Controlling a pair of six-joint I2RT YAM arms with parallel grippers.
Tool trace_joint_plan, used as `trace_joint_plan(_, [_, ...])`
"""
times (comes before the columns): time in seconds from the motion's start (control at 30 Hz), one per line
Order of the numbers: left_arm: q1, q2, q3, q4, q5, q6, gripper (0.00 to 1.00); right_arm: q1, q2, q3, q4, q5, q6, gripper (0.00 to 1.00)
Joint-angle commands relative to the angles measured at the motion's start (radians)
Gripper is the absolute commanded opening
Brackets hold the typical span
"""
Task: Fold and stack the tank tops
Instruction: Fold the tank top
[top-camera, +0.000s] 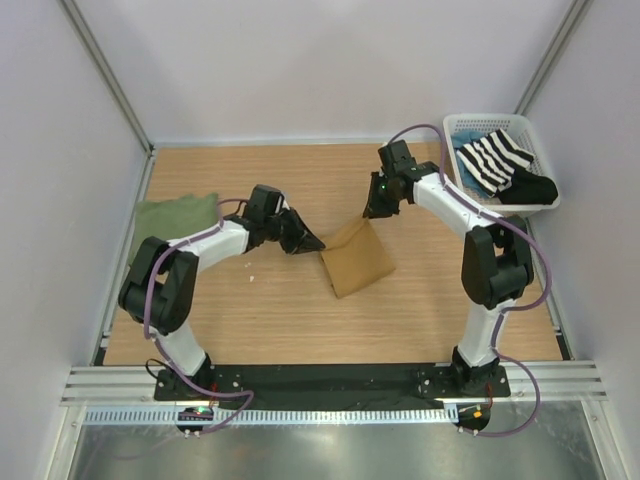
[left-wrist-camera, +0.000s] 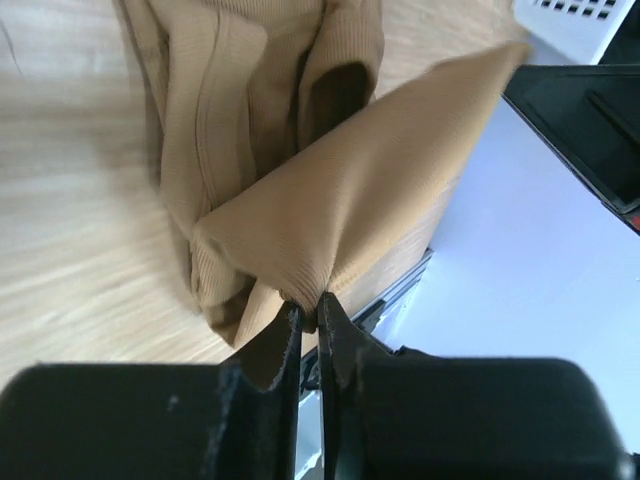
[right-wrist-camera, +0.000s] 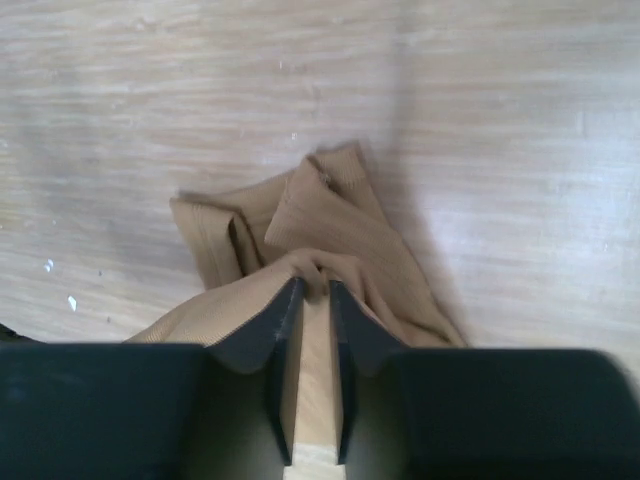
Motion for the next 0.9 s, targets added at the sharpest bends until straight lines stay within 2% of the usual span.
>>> trace_joint_plan(0.0, [0.036, 0.057, 0.055, 0.065, 0.073, 0.010, 0.09, -0.019, 0.044, 0.076, 0.103, 0.008, 0.020, 0.25])
trace_joint_plan(0.07, [0.065, 0.112, 0.069, 0.116, 0.090, -0.005, 0.17, -0.022, 0.084, 0.090, 0.163, 0.005, 0.043, 0.30])
trace_joint_plan(0.1, [0.077, 0.134, 0.087, 0.140, 0.110, -0.022, 0.32, -0.022, 0.095, 0.093, 0.202, 0.008, 0.049, 0.34])
trace_joint_plan(0.13, [0.095, 0.154, 0.103, 0.169, 0.112, -0.021, 0.43, -0.025, 0.113, 0.101, 0.215, 0.010, 0.056, 0.34])
trace_joint_plan(0.2, [0.108, 0.209, 0.161, 0.183, 0.133, -0.012, 0.58, -0.025, 0.116, 0.102, 0.242, 0.018, 0.067, 0.34])
trace_joint_plan(0.3, [0.125, 0.243, 0.210, 0.191, 0.151, 0.014, 0.70, -0.025, 0.089, 0.066, 0.272, 0.013, 0.061, 0.44])
trace_joint_plan(0.33, [0.126, 0.238, 0.212, 0.186, 0.145, 0.024, 0.73, -0.027, 0.078, 0.035, 0.287, 0.008, 0.053, 0.51])
trace_joint_plan(0.4, [0.128, 0.215, 0.210, 0.147, 0.116, 0.080, 0.74, -0.025, 0.050, -0.009, 0.284, 0.008, 0.015, 0.55])
trace_joint_plan(0.53, [0.128, 0.192, 0.203, 0.032, 0.037, 0.159, 0.74, -0.025, 0.026, -0.089, 0.264, -0.007, -0.019, 0.55])
trace_joint_plan(0.77, [0.119, 0.183, 0.193, -0.008, 0.023, 0.209, 0.68, -0.025, 0.026, -0.212, 0.331, -0.048, -0.046, 0.55])
trace_joint_plan(0.83, [0.117, 0.177, 0.192, -0.036, 0.006, 0.222, 0.67, -0.025, 0.029, -0.238, 0.348, -0.068, -0.031, 0.50])
trace_joint_plan(0.87, [0.117, 0.160, 0.190, -0.044, -0.002, 0.238, 0.67, -0.025, 0.024, -0.252, 0.357, -0.076, -0.010, 0.42])
